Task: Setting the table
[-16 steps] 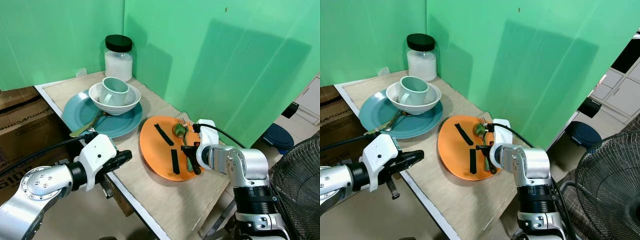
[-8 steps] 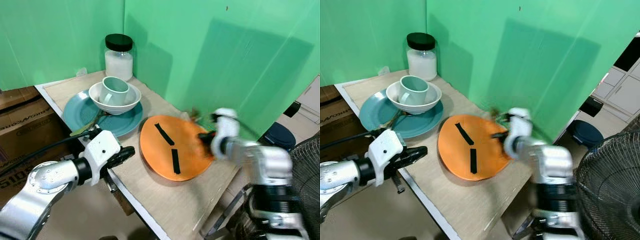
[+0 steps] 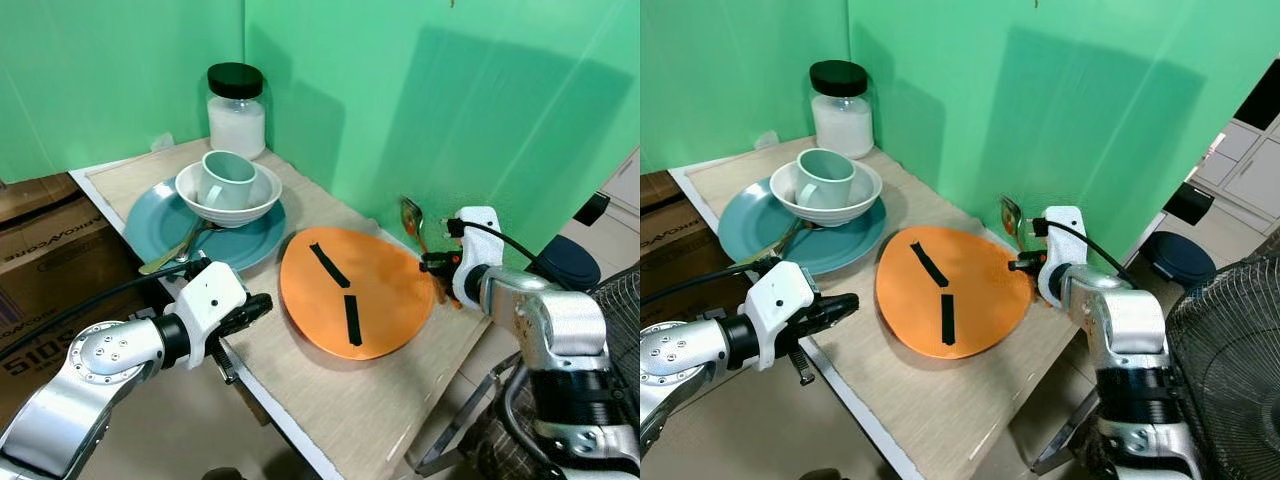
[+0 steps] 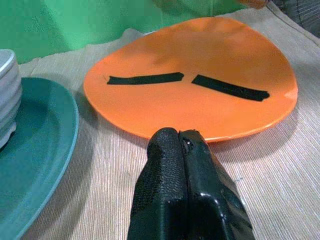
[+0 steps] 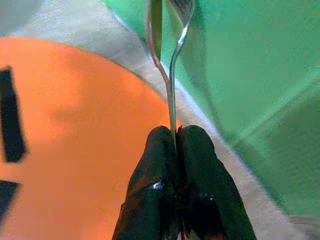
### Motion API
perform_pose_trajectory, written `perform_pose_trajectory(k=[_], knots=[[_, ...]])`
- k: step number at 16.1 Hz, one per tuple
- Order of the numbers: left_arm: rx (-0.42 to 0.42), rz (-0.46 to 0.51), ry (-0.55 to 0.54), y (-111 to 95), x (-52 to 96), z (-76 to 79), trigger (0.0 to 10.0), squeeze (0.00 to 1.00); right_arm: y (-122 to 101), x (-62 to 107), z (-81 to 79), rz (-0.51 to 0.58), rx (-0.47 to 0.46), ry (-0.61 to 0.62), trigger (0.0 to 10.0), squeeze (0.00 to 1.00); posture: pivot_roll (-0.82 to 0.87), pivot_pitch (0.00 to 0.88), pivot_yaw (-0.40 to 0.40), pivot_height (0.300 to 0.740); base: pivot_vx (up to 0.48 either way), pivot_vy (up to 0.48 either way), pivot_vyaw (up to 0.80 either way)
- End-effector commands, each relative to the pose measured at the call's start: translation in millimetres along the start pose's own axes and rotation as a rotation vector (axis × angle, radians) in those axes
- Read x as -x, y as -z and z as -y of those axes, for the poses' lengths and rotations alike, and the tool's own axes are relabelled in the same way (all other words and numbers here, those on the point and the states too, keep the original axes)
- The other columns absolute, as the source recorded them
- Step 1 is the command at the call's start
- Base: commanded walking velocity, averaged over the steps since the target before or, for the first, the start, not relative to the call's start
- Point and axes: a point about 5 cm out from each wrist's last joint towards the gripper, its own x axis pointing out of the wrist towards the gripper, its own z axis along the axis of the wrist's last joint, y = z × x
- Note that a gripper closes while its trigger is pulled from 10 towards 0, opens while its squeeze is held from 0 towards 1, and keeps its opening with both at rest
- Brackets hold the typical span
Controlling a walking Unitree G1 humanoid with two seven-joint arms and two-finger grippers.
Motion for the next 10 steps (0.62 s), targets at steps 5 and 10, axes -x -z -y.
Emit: perform_pose_trajectory(k=[5, 10], knots=[[0.003, -0.002, 0.024, 3, 3.1, 5.3, 10.0, 0.0, 19, 19.9, 26.7, -0.013, 0.026, 0.052, 0.0, 0.0, 0.11, 0.0, -0.123, 0.74, 0.0, 0.0, 0.0], [0.013, 0.019, 0.037, 1, -0.5, 6.9, 10.0, 0.0, 34, 36.2, 32.1, -0.031, -0.003, 0.061, 0.0, 0.0, 0.09, 0.0, -0.112, 0.74, 0.0, 0.0, 0.0]])
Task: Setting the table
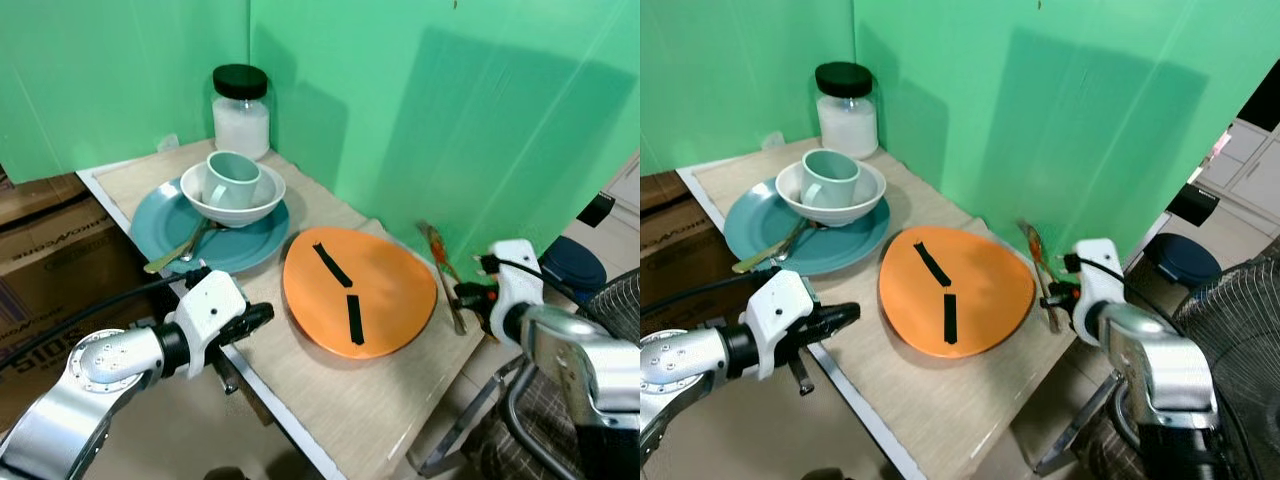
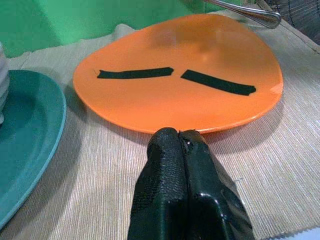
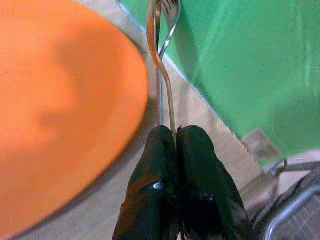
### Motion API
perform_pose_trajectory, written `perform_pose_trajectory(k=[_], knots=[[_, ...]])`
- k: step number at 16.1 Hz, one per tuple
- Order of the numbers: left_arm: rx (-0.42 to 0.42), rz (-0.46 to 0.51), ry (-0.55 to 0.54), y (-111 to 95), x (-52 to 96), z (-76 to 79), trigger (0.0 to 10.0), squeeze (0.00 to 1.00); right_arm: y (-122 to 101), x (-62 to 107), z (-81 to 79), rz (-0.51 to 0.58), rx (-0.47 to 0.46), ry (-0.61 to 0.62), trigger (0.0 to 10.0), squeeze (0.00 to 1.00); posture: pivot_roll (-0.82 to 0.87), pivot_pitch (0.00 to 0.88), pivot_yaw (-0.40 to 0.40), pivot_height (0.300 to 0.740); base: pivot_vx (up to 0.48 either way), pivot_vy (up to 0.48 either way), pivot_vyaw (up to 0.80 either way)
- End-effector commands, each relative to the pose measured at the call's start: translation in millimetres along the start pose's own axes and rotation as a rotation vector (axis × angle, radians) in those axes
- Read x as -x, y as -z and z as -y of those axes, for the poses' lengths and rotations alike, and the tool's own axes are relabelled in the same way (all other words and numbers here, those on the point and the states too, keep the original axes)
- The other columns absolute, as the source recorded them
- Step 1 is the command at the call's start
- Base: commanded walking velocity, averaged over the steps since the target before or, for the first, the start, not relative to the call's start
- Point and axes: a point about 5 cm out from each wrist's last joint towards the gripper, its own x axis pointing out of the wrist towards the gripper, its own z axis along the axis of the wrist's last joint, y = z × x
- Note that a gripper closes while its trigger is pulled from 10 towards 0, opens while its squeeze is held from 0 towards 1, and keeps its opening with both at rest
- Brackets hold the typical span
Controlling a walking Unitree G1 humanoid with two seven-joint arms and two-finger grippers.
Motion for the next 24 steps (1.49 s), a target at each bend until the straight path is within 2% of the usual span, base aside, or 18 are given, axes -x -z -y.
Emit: perform_pose_trajectory(k=[1, 5, 10, 15, 16, 18, 19, 20, 21, 22, 24], knots=[[-0.009, 0.018, 0.016, -5, -1.6, 1.4, 10.0, 0.0, -1, 6.5, 9.3, 0.004, -0.005, 0.043, 0.0, 0.0, 0.09, 0.0, -0.111, 0.74, 0.0, 0.0, 0.0], [-0.006, 0.016, 0.026, -4, -0.9, 2.6, 10.0, 0.0, 5, 2.3, 4.9, -0.026, -0.01, 0.031, 0.0, 0.0, 0.1, 0.0, -0.112, 0.74, 0.0, 0.0, 0.0], [-0.005, 0.014, 0.039, -5, -1.5, 3.6, 10.0, 0.0, 0, -17.1, -22.2, -0.005, -0.029, -0.04, 0.0, 0.0, 0.1, 0.0, -0.113, 0.74, 0.0, 0.0, 0.0], [-0.004, 0.005, 0.033, -3, 2.4, 3.8, 10.0, 0.0, -2, -27.1, -30.8, 0.001, -0.038, -0.044, 0.0, 0.0, 0.11, 0.0, -0.119, 0.74, 0.0, 0.0, 0.0], [-0.004, 0.003, 0.031, -2, 3.2, 3.7, 10.0, 0.0, -6, -30.9, -33.5, 0.014, -0.04, -0.053, 1.4, 0.0, 0.11, 0.0, -0.121, 0.74, 0.0, 0.0, 0.0], [-0.004, 0.002, 0.029, -2, 3.3, 3.6, 10.0, 0.0, -9, -33.2, -35.2, 0.021, -0.049, -0.058, 1.4, 0.0, 0.11, 0.0, -0.124, 0.74, 0.0, 0.0, 0.0], [-0.005, 0.003, 0.027, -2, 3.3, 3.8, 10.0, 0.0, -10, -35.2, -34.6, 0.027, -0.055, -0.048, 2.9, 0.0, 0.12, 0.0, -0.126, 0.74, 0.0, 0.0, 0.0], [-0.004, 0.005, 0.026, -3, 3.4, 3.4, 10.0, 0.0, -14, -37.8, -31.8, 0.042, -0.097, -0.026, 3.3, 0.0, 0.12, 0.0, -0.126, 0.74, 0.0, 0.0, 0.0], [-0.004, 0.005, 0.025, -3, 3.5, 3.4, 10.0, 0.0, -14, -38.2, -31.3, 0.044, -0.105, -0.023, 3.3, 0.0, 0.12, 0.0, -0.126, 0.74, 0.0, 0.0, 0.0], [-0.002, 0.004, 0.024, -2, 3.8, 3.7, 10.0, 0.0, -15, -38.9, -29.6, 0.048, -0.124, -0.018, 0.0, 0.0, 0.12, 0.0, -0.129, 0.74, 0.0, 0.0, 0.0], [-0.001, 0.0, 0.024, -2, 4.4, 3.5, 10.0, 0.0, -15, -40.8, -25.1, 0.04, -0.131, 0.008, 0.0, 0.0, 0.12, 0.0, -0.129, 0.74, 0.0, 0.0, 0.0]])
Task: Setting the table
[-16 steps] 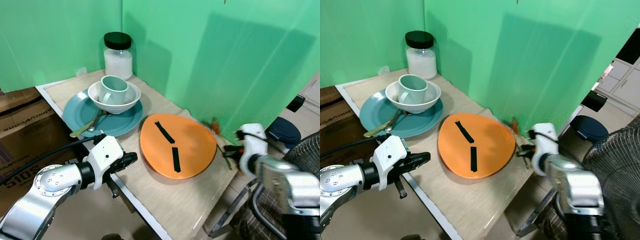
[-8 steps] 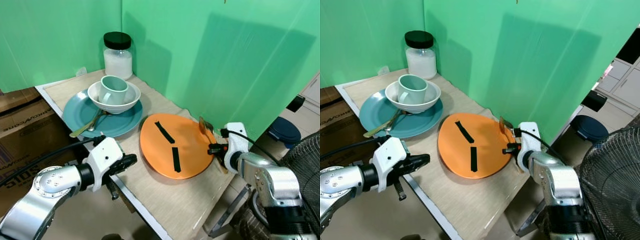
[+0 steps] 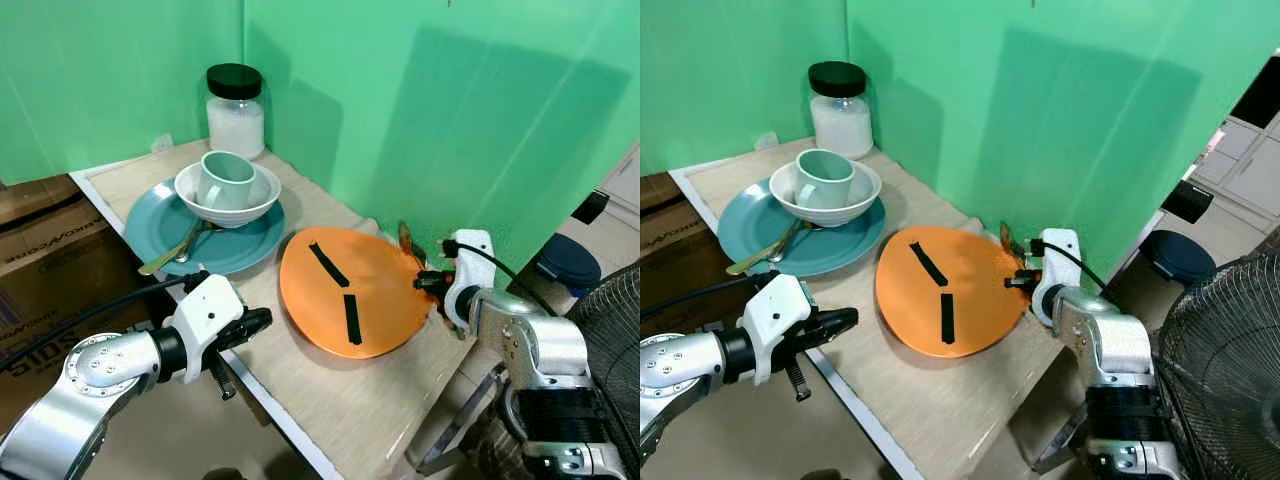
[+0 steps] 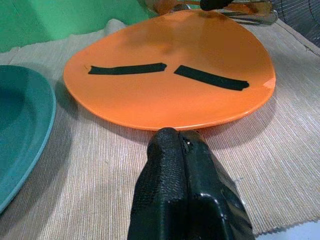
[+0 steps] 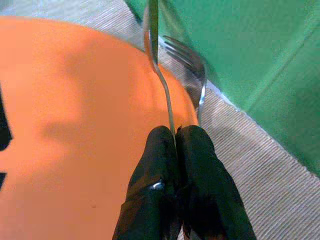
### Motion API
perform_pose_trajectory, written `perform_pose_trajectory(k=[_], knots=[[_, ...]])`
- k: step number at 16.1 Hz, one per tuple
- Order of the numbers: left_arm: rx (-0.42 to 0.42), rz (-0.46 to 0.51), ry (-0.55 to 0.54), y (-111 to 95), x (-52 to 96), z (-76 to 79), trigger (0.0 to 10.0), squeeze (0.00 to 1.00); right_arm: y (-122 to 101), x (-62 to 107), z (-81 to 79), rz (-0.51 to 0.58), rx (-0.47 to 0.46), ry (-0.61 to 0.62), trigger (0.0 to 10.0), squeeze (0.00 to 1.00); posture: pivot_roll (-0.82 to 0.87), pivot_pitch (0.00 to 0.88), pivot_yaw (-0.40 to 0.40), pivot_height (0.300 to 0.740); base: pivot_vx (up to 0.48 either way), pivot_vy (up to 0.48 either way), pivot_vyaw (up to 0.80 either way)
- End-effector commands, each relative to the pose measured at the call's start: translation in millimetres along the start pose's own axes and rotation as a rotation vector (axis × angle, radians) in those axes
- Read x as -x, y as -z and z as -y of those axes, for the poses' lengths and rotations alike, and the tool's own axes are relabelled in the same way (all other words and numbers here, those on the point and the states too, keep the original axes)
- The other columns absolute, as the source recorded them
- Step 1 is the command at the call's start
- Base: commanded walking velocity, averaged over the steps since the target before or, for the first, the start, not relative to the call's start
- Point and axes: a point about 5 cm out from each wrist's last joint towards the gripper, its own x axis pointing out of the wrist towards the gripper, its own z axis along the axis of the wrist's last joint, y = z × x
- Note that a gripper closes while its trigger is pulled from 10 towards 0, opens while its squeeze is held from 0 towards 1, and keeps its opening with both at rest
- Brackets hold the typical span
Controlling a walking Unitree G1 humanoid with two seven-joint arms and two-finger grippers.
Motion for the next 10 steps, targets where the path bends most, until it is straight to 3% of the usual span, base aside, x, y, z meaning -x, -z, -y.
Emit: perform_pose_trajectory(k=[1, 2, 3, 4, 10], knots=[[-0.014, 0.012, 0.01, -5, 1.6, 1.6, 10.0, 0.0, -2, -0.1, 10.4, 0.008, 0.0, 0.059, 0.0, 0.0, 0.12, 0.0, -0.129, 0.74, 0.0, 0.0, 0.0], [-0.013, 0.013, 0.014, -5, 1.6, 1.6, 10.0, 0.0, 0, -0.5, 14.5, 0.004, 0.013, 0.091, 5.8, 0.0, 0.12, 0.0, -0.129, 0.74, 0.0, 0.0, 0.0], [-0.012, 0.015, 0.017, -5, 1.6, 1.8, 10.0, 0.0, 1, -0.2, 17.2, 0.005, 0.018, 0.105, 9.1, 0.0, 0.12, 0.0, -0.127, 0.74, 0.0, 0.0, 0.0], [-0.009, 0.017, 0.025, -5, 1.4, 2.4, 10.0, 0.0, 1, 0.8, 19.7, 0.009, 0.029, 0.113, 10.0, 0.0, 0.12, 0.0, -0.127, 0.74, 0.0, 0.0, 0.0], [-0.005, 0.014, 0.035, -6, 2.0, 3.6, 10.0, 0.0, 1, 2.5, 26.9, 0.022, 0.036, 0.142, 10.0, 0.0, 0.11, 0.0, -0.12, 0.74, 0.0, 0.0, 0.0]])
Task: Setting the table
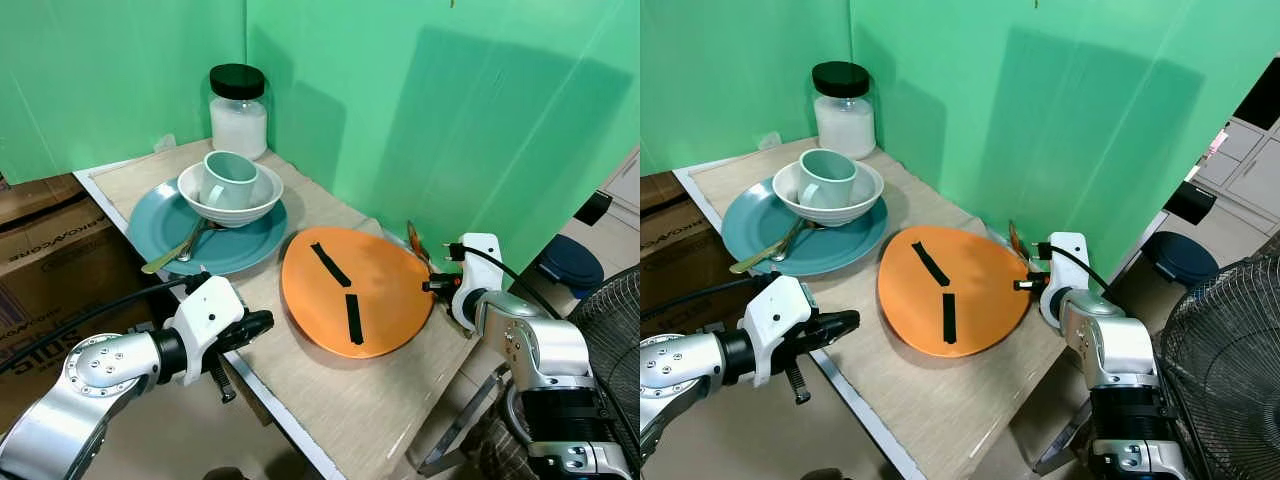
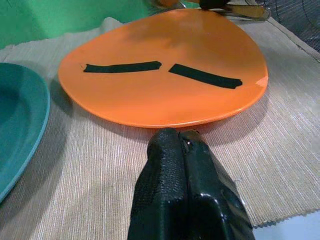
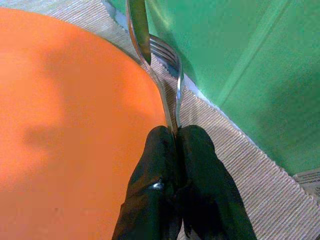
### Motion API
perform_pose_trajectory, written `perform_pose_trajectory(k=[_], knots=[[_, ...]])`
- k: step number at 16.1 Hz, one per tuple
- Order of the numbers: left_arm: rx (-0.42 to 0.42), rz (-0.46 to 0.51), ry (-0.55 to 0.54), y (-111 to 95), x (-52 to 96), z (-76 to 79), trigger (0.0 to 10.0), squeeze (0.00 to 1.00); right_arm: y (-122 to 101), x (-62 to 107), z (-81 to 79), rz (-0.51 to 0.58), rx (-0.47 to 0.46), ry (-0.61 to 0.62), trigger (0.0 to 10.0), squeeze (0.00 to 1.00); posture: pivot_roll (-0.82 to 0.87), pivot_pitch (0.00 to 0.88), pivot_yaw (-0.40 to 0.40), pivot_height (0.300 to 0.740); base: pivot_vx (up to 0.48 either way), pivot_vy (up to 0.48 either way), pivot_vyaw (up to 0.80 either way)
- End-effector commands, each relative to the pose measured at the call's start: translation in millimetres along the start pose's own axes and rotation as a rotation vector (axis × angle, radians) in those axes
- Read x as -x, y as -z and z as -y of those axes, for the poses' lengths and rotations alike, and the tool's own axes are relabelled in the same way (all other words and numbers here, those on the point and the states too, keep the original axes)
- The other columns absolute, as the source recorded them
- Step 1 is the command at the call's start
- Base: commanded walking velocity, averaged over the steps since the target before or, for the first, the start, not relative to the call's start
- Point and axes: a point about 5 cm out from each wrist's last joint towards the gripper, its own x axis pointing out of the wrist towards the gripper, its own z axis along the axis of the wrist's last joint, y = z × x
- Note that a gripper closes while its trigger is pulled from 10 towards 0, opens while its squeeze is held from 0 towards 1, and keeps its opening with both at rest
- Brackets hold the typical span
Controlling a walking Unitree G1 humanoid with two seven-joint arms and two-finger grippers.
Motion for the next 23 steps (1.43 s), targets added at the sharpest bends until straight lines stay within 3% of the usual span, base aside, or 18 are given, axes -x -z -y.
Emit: perform_pose_trajectory(k=[1, 8, 13, 17, 20, 21, 22, 23], knots=[[-0.012, 0.015, 0.011, -5, 2.0, 1.8, 10.0, 0.0, -4, 3.5, 14.1, 0.03, 0.0, 0.06, 10.0, 1.0, 0.12, 0.0, -0.121, 0.74, 0.0, 0.0, 0.0], [-0.01, 0.012, 0.014, -5, 2.5, 0.7, 10.0, 0.0, -7, 7.8, 17.5, 0.047, -0.016, 0.056, 10.0, 1.0, 0.11, 0.0, -0.116, 0.74, 0.0, 0.0, 0.0], [-0.042, -0.018, -0.051, 0, 0.2, -6.6, 10.0, 0.0, -7, 29.1, 10.8, 0.076, -0.034, -0.099, 10.0, 1.0, 0.11, 0.0, -0.11, 0.74, 0.0, 0.0, 0.0], [-0.068, -0.053, -0.06, 7, -0.3, -6.7, 10.0, 0.0, 15, 43.5, 16.3, -0.012, -0.169, -0.123, 10.0, 1.0, 0.1, 0.0, -0.105, 0.74, 0.0, 0.0, 0.0], [-0.081, -0.062, -0.109, 14, -6.1, -14.5, 10.0, 0.0, 23, 45.8, 7.9, -0.1, -0.28, -0.209, 10.0, 1.0, 0.1, 0.0, -0.107, 0.74, 0.0, 0.0, 0.0], [-0.087, -0.051, -0.11, 13, -10.3, -16.3, 10.0, 0.0, 23, 44.0, 5.0, -0.106, -0.32, -0.228, 10.0, 0.57, 0.1, 0.0, -0.107, 0.74, 0.0, 0.0, 0.0], [-0.093, -0.043, -0.114, 12, -13.0, -17.7, 10.0, 0.0, 22, 43.2, 2.6, -0.107, -0.346, -0.247, 10.0, 0.0, 0.1, 0.0, -0.107, 0.74, 0.0, 0.0, 0.0], [-0.108, -0.02, -0.132, 10, -18.9, -22.5, 10.0, 0.0, 20, 41.3, -2.9, -0.107, -0.406, -0.29, 10.0, 0.0, 0.11, 0.0, -0.109, 0.74, 0.0, 0.0, 0.0]])
